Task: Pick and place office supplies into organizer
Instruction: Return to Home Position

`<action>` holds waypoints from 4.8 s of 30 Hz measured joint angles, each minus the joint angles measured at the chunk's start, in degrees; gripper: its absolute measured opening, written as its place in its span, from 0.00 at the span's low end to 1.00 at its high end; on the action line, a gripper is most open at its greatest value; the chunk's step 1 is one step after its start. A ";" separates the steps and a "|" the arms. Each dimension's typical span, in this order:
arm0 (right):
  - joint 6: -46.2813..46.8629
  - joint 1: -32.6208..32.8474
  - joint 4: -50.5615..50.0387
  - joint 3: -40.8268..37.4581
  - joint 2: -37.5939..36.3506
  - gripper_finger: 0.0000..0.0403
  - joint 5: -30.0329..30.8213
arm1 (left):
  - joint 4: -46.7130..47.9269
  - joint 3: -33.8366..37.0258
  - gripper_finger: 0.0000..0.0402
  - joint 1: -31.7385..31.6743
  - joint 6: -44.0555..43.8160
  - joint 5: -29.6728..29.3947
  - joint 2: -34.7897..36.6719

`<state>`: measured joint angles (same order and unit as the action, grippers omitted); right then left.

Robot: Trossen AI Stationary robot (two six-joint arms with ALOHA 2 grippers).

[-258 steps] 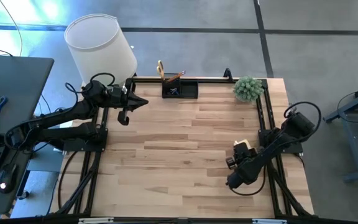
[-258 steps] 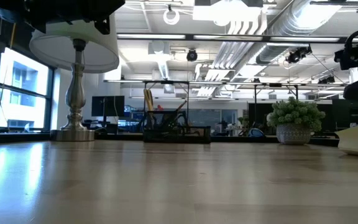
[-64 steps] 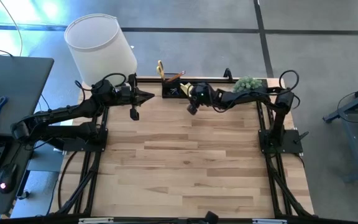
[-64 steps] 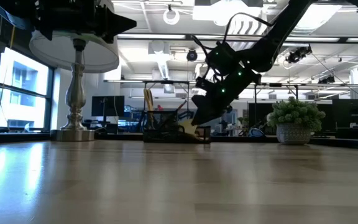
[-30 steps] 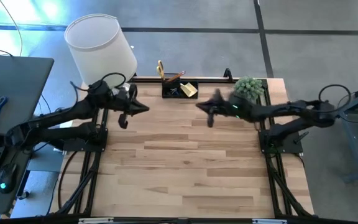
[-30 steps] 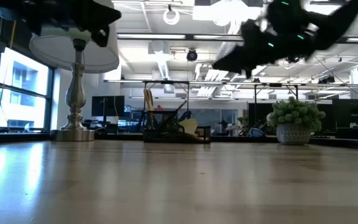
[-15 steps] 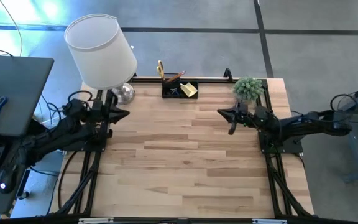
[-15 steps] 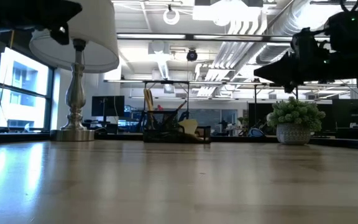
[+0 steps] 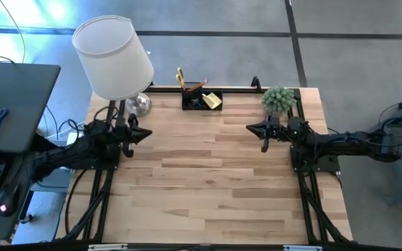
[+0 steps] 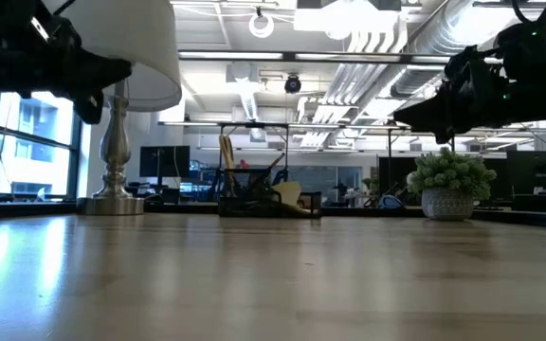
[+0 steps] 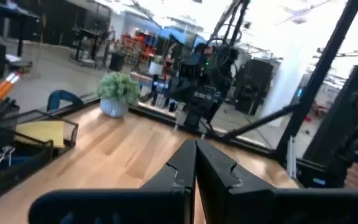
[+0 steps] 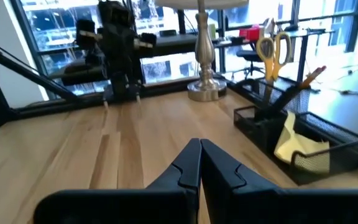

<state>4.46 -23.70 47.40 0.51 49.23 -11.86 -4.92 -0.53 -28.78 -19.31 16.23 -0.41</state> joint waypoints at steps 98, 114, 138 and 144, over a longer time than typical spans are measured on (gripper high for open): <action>3.02 18.88 -44.57 -0.07 -42.82 0.00 24.50 | 2.77 0.04 0.01 32.13 19.06 -23.92 0.05; 3.02 18.88 -44.58 -0.07 -42.82 0.00 24.55 | 2.77 0.02 0.01 32.13 19.04 -23.92 0.05; 3.02 18.87 -44.57 -0.07 -42.82 0.00 24.68 | 2.77 0.02 0.01 32.13 19.04 -23.94 0.05; 3.02 18.86 -44.60 -0.07 -42.82 0.00 24.33 | 2.77 0.02 0.01 32.13 19.04 -23.94 0.05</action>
<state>7.49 -4.84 2.81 0.45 6.42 12.47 -2.15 -0.51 3.36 -0.27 -7.70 -0.36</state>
